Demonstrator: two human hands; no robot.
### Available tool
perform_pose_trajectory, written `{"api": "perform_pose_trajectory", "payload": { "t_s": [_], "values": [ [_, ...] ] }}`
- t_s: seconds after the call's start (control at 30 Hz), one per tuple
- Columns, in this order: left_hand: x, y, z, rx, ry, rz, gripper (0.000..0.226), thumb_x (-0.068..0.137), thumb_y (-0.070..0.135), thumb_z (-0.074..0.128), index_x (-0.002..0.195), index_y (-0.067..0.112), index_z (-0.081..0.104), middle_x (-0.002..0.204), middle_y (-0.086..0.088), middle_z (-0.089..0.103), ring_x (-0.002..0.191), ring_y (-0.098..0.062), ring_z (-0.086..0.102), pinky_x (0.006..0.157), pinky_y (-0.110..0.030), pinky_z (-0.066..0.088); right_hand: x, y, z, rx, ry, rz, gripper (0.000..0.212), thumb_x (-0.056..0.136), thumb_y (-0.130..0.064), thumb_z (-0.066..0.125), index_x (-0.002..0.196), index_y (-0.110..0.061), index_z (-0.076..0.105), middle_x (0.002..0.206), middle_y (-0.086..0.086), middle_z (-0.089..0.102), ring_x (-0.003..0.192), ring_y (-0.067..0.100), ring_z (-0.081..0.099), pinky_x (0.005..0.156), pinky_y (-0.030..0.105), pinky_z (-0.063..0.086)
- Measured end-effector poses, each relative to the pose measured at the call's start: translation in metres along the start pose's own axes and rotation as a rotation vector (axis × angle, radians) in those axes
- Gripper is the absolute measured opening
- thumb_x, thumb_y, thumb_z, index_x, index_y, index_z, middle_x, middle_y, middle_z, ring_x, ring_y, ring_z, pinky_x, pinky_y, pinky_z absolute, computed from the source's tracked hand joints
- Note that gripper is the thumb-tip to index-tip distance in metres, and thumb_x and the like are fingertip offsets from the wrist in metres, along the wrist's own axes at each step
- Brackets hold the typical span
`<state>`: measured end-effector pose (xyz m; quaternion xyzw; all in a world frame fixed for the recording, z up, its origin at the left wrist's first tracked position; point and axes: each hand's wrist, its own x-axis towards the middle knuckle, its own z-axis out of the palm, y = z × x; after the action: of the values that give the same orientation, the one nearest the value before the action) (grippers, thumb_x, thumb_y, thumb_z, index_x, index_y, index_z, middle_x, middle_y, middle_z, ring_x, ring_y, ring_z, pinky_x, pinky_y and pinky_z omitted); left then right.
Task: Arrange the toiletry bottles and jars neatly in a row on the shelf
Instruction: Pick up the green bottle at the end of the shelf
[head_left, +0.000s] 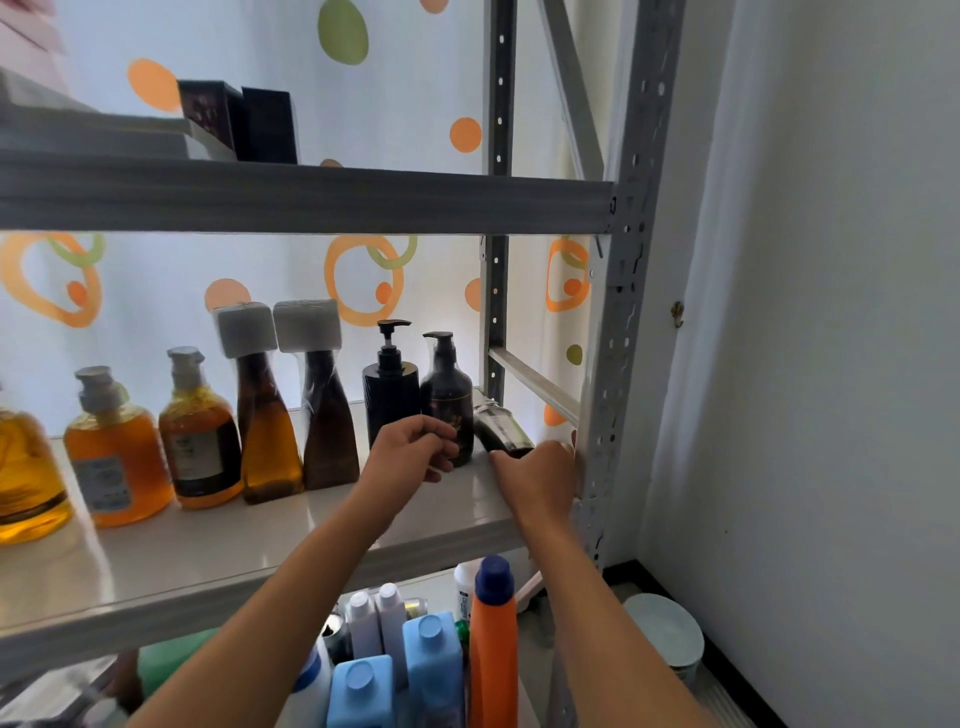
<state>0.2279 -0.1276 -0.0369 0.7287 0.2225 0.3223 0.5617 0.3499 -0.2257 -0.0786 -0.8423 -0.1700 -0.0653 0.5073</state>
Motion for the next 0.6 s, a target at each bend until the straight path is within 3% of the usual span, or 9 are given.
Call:
{"api": "perform_pose_trajectory", "payload": {
  "t_s": [0.07,0.2,0.3,0.37,0.47,0.6],
  "values": [
    [0.0,0.007,0.0,-0.002,-0.041,0.003,0.023,0.089,-0.006,0.048,0.089,0.005,0.069,0.072,-0.007,0.07,0.062,-0.018,0.063,0.059,-0.028,0.053,-0.005,0.001,0.0,0.039,0.034,-0.007,0.044,0.074,-0.044,0.075,0.099,-0.01,0.066,0.098,0.008,0.065,0.079,0.015,0.061,0.047,0.01,0.036],
    [-0.002,0.016,0.006,-0.005,-0.059,0.043,0.02,0.089,-0.006,0.05,0.09,0.002,0.068,0.07,-0.01,0.068,0.055,-0.012,0.063,0.056,-0.023,0.055,-0.019,-0.001,-0.005,0.096,0.118,-0.039,0.054,0.076,-0.048,0.076,0.112,-0.01,0.063,0.11,0.006,0.057,0.09,0.016,0.058,0.067,0.02,0.055],
    [0.001,0.02,0.009,-0.056,-0.003,0.037,0.017,0.09,-0.007,0.049,0.097,-0.004,0.064,0.071,-0.014,0.064,0.049,-0.01,0.06,0.049,-0.018,0.05,-0.032,-0.003,-0.013,0.183,0.153,-0.066,0.043,0.077,-0.044,0.077,0.106,-0.015,0.062,0.105,0.001,0.051,0.082,0.009,0.052,0.056,0.006,0.038],
    [0.005,0.02,0.012,-0.059,-0.014,-0.006,0.017,0.094,-0.001,0.049,0.102,-0.004,0.063,0.078,-0.017,0.066,0.058,-0.015,0.065,0.052,-0.02,0.053,-0.04,-0.003,-0.016,0.257,0.192,-0.095,0.039,0.076,-0.043,0.079,0.102,-0.019,0.062,0.104,-0.001,0.053,0.08,0.005,0.052,0.054,0.003,0.035],
    [0.006,0.021,0.017,-0.053,-0.126,-0.067,0.026,0.099,0.025,0.05,0.109,0.005,0.063,0.095,-0.013,0.071,0.084,-0.024,0.071,0.067,-0.027,0.059,-0.051,-0.009,-0.018,0.339,0.236,-0.144,0.044,0.074,-0.043,0.081,0.106,-0.019,0.062,0.105,-0.004,0.053,0.081,0.005,0.056,0.051,0.002,0.042],
    [0.0,0.029,0.023,-0.166,-0.15,0.009,0.032,0.091,0.03,0.064,0.117,0.013,0.059,0.102,-0.006,0.071,0.085,-0.014,0.072,0.062,-0.024,0.057,-0.06,-0.02,-0.018,0.447,0.253,-0.211,0.048,0.073,-0.034,0.084,0.11,-0.012,0.064,0.104,-0.004,0.053,0.084,0.004,0.059,0.065,-0.002,0.046]
  ]
}}
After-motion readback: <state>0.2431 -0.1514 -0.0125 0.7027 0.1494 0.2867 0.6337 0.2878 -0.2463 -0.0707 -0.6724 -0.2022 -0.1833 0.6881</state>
